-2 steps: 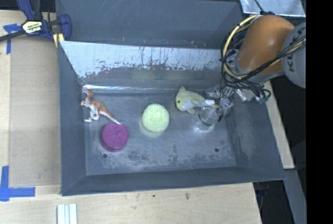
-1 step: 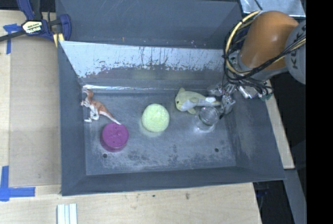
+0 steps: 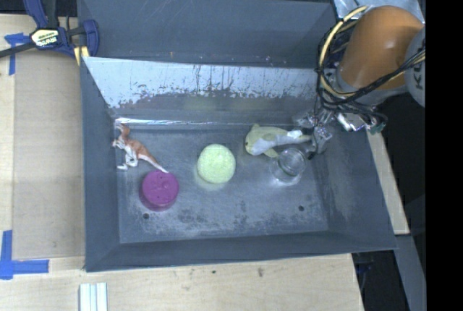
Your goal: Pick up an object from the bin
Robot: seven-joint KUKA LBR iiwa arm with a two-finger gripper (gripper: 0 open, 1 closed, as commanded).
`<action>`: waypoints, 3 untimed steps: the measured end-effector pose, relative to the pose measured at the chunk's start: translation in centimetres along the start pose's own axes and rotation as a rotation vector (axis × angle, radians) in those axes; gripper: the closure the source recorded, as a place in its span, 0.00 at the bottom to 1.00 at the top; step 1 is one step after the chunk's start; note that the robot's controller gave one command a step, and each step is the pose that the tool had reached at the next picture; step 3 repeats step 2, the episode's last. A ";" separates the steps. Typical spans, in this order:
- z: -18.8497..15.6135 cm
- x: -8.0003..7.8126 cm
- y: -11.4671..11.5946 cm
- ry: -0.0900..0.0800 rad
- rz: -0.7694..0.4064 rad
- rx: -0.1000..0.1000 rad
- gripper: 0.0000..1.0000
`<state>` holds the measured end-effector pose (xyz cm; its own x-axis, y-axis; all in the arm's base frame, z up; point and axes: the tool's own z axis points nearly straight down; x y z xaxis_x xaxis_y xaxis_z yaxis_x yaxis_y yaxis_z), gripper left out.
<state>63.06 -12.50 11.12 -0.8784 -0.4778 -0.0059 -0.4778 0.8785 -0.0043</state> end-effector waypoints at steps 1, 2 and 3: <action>-2.2 -0.1 -0.1 -0.001 0.001 0.001 1.00; -2.7 -0.1 -0.1 -0.001 0.001 0.001 1.00; -2.7 -0.1 -0.1 -0.001 0.001 0.001 1.00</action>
Offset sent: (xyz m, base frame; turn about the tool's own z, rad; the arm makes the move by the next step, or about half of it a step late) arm 0.0000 0.0001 0.0259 0.0000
